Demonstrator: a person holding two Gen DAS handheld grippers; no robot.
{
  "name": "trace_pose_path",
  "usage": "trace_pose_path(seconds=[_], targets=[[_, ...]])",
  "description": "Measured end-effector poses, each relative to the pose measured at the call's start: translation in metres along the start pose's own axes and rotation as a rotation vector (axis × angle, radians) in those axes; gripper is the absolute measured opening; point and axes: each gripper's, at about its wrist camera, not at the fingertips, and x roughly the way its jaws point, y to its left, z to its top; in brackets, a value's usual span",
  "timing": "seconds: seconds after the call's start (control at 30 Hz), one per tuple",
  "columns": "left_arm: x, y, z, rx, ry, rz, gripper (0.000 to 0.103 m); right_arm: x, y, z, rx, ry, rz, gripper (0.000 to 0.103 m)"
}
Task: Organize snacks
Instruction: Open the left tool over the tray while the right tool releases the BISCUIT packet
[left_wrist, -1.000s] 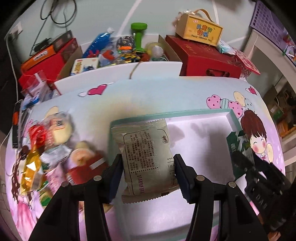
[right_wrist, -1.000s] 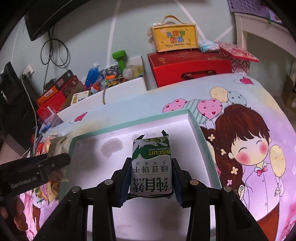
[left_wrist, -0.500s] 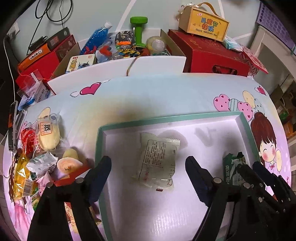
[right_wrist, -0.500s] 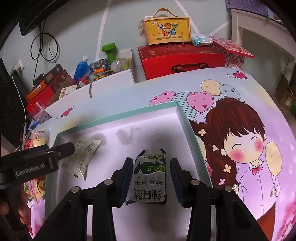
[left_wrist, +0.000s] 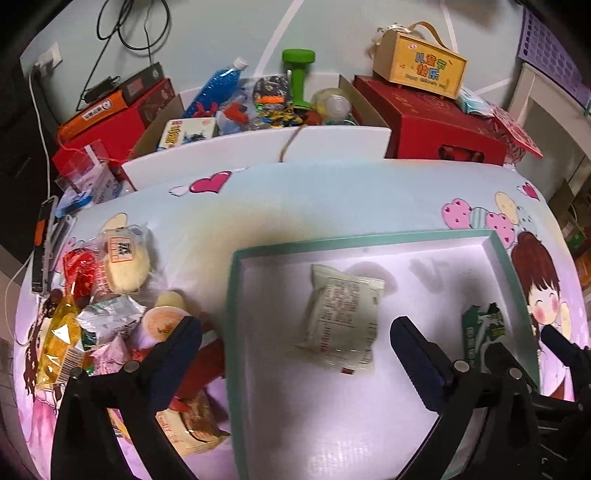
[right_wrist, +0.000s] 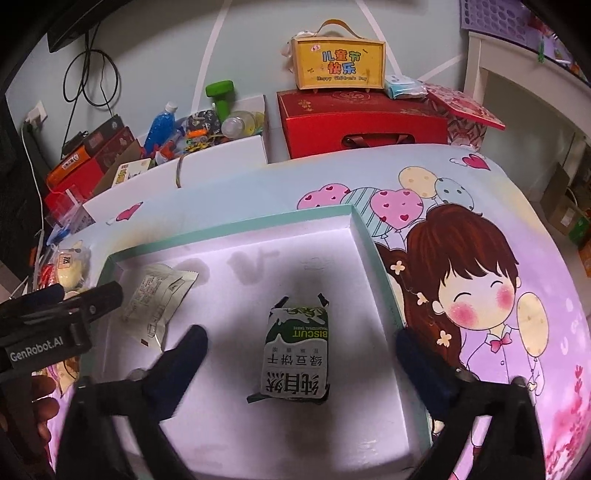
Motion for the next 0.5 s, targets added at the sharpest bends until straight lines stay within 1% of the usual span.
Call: trace_pose_path(seconds=[0.1,0.23,0.37,0.43,0.5], targets=[[0.001,0.003,-0.002,-0.001,-0.005,0.01,0.102,0.001,0.001,0.0,-0.012,-0.001,-0.009,0.103],[0.002,0.003,-0.007,0.007,-0.005,0.001,0.102,0.0,0.0,0.0,-0.009,-0.003,-0.007,0.103],[0.002,0.003,-0.011,0.005,0.009,-0.026,0.102,-0.002,0.001,0.0,-0.014,-0.007,-0.009,0.103],[-0.001,0.004,-0.012,-0.004,0.0,-0.043,0.102,-0.003,0.001,0.0,-0.015,-0.004,-0.011,0.103],[-0.003,0.004,-0.013,-0.005,-0.004,-0.043,0.102,-0.004,0.0,0.0,-0.011,0.0,-0.016,0.103]])
